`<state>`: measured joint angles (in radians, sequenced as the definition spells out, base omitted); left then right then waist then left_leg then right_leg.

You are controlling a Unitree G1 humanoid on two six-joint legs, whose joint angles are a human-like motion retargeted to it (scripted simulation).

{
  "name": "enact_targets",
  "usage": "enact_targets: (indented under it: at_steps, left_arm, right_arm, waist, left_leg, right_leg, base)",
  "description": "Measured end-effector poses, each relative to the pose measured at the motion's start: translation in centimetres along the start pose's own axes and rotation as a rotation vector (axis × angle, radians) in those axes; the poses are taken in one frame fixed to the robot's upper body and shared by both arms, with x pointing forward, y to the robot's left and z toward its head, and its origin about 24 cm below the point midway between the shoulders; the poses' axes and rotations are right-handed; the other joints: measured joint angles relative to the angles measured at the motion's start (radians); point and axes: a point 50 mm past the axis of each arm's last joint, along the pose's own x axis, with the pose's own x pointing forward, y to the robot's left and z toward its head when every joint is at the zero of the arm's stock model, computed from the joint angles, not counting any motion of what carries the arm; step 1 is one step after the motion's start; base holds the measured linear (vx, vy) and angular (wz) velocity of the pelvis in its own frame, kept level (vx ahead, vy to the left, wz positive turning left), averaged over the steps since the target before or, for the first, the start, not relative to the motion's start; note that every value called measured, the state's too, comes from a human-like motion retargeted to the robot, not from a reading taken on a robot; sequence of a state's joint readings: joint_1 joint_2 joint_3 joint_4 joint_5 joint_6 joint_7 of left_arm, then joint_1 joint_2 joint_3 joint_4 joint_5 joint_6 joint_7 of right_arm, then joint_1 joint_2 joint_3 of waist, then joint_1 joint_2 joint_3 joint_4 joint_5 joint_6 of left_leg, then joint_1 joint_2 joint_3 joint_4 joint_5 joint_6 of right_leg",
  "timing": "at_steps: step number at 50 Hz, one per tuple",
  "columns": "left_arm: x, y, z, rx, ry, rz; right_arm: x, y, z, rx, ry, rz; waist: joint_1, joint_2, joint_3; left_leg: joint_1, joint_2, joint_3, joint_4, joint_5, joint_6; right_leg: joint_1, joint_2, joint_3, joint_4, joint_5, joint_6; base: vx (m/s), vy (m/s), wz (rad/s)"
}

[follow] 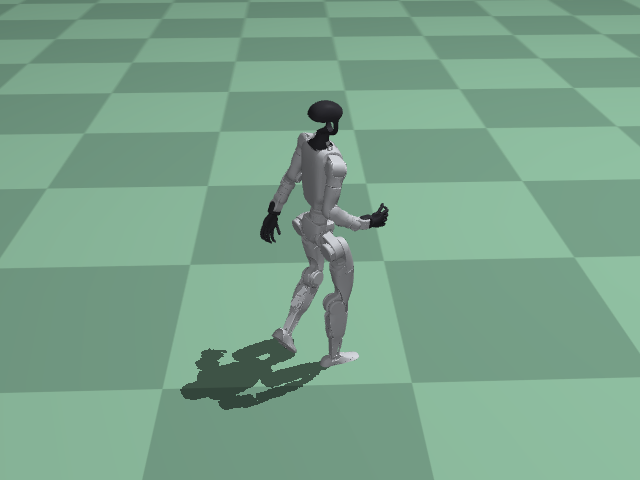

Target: Walk run

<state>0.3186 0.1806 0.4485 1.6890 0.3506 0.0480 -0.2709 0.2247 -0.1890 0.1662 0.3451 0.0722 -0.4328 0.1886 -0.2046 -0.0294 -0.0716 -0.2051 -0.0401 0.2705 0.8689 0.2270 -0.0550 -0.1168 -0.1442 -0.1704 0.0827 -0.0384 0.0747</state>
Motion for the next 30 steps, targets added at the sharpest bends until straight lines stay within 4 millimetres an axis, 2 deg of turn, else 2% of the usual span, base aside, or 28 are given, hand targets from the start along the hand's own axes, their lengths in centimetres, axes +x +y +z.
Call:
enact_targets:
  at_steps: [3, 6, 8, 10, 15, 16, 18, 20, 23, 25, 26, 27, 28, 30]
  left_arm:
    - [0.0, 0.4, -0.1, 0.008, -0.052, 0.049]
    - [0.1, 0.5, 0.3, -0.015, -0.087, 0.1]
    - [0.2, -0.1, 0.7, -0.053, -0.098, 0.096]
    - [0.5, -1.5, 1.3, -0.099, -0.117, 0.049]
    - [1.0, -6.3, 2.7, -0.144, -0.188, -0.228]
    - [1.0, -7.2, 2.9, -0.114, -0.198, -0.302]
    - [0.8, -8.3, 3.2, -0.042, -0.21, -0.415]
    - [0.8, -8.4, 3.3, 0.031, -0.208, -0.441]
    - [0.8, -6.8, 3.6, 0.073, -0.195, -0.314]
    - [0.6, -5.5, 4.4, 0.055, -0.199, -0.199]
    - [0.3, -4.9, 5.3, 0.048, -0.216, -0.155]
    - [0.0, -4.4, 6.4, 0.042, -0.235, -0.114]
    - [-0.4, -3.9, 7.6, 0.039, -0.26, -0.083]
    - [-1.7, -3.4, 10.9, 0.037, -0.34, -0.044]
  right_arm:
    - [0.3, -1.5, 0.9, -0.062, -0.035, -0.022]
    - [0.1, -2.7, 1.4, -0.087, -0.054, -0.057]
    - [0.0, -3.3, 1.6, -0.086, -0.061, -0.085]
    - [0.0, -3.7, 1.7, -0.082, -0.069, -0.112]
    - [0.5, -3.3, 2.1, -0.066, -0.095, -0.146]
    - [0.6, -3.0, 2.0, -0.058, -0.097, -0.145]
    - [0.7, -2.1, 1.7, -0.032, -0.091, -0.138]
    - [0.7, -1.0, 1.2, 0.006, -0.073, -0.125]
    - [0.2, 0.9, 0.2, 0.057, -0.035, -0.086]
    - [-0.3, 2.2, -0.4, 0.077, -0.012, -0.05]
    - [-0.5, 2.6, -0.4, 0.08, -0.009, -0.04]
    - [-0.7, 2.8, -0.5, 0.082, -0.006, -0.032]
    - [-0.9, 2.7, -0.6, 0.083, -0.004, -0.029]
    - [-1.0, 2.5, -0.6, 0.088, -0.008, -0.023]
  waist:
    - [0.075, 0.006, 0.011]
    - [0.124, 0.011, 0.01]
    - [0.153, 0.017, 0.016]
    - [0.165, 0.028, 0.023]
    - [0.117, 0.033, 0.025]
    - [0.117, 0.028, 0.027]
    - [0.136, 0.007, 0.028]
    - [0.167, -0.021, 0.02]
    - [0.193, -0.037, -0.01]
    - [0.16, 0.006, -0.024]
    - [0.136, 0.036, -0.018]
    - [0.114, 0.06, -0.012]
    - [0.097, 0.075, -0.004]
    - [0.08, 0.119, 0.001]
  left_leg:
    - [-0.12, -0.05, -0.067, -0.041, -0.116, 0.009]
    - [-0.192, -0.011, -0.003, -0.191, -0.199, 0.079]
    - [-0.219, 0.028, 0.084, -0.335, -0.206, 0.118]
    - [-0.231, 0.048, 0.199, -0.485, -0.208, 0.131]
    - [-0.236, -0.071, 0.336, -0.774, -0.232, 0.159]
    - [-0.227, -0.091, 0.326, -0.8, -0.222, 0.183]
    - [-0.201, -0.115, 0.29, -0.812, -0.181, 0.248]
    - [-0.171, -0.125, 0.288, -0.81, -0.163, 0.299]
    - [-0.129, -0.104, 0.246, -0.8, -0.207, 0.317]
    - [-0.119, -0.059, 0.159, -0.749, -0.257, 0.313]
    - [-0.103, -0.031, 0.143, -0.719, -0.283, 0.315]
    - [-0.082, -0.011, 0.126, -0.695, -0.308, 0.317]
    - [-0.051, -0.005, 0.105, -0.681, -0.33, 0.317]
    - [-0.018, 0.021, 0.046, -0.677, -0.349, 0.317]
  right_leg:
    - [0.039, 0.025, -0.037, -0.017, -0.025, -0.016]
    - [0.079, 0.048, -0.109, -0.033, -0.058, -0.019]
    - [0.107, 0.076, -0.134, -0.039, -0.082, -0.02]
    - [0.14, 0.107, -0.185, -0.049, -0.104, -0.017]
    - [0.22, 0.164, -0.317, -0.07, -0.13, 0.002]
    - [0.235, 0.166, -0.324, -0.064, -0.117, 0.009]
    - [0.264, 0.156, -0.315, -0.042, -0.075, 0.028]
    - [0.286, 0.134, -0.287, -0.005, 0.011, 0.059]
    - [0.287, 0.103, -0.258, 0.109, 0.284, 0.079]
    - [0.251, 0.108, -0.241, 0.246, 0.465, 0.03]
    - [0.225, 0.112, -0.271, 0.339, 0.523, -0.032]
    - [0.197, 0.12, -0.279, 0.432, 0.561, -0.077]
    - [0.161, 0.133, -0.246, 0.527, 0.562, -0.091]
    - [0.075, 0.237, -0.117, 0.6, 0.495, -0.064]
  base:
    - [0.47, -0.04, 0.69]
    - [0.45, -0.06, 1.15]
    - [0.42, -0.06, 1.13]
    - [0.59, -0.06, 1.27]
    - [0.63, -0.08, 1.36]
    - [0.62, -0.09, 0.54]
    - [0.73, -0.1, -0.12]
    - [0.95, -0.15, -0.63]
    - [1.01, -0.1, -0.39]
    - [0.92, 0.02, 0.69]
    - [0.95, -0.02, 1.17]
    - [0.84, -0.05, 1.47]
    - [0.7, -0.07, 1.41]
    - [0.59, -0.04, 1.25]
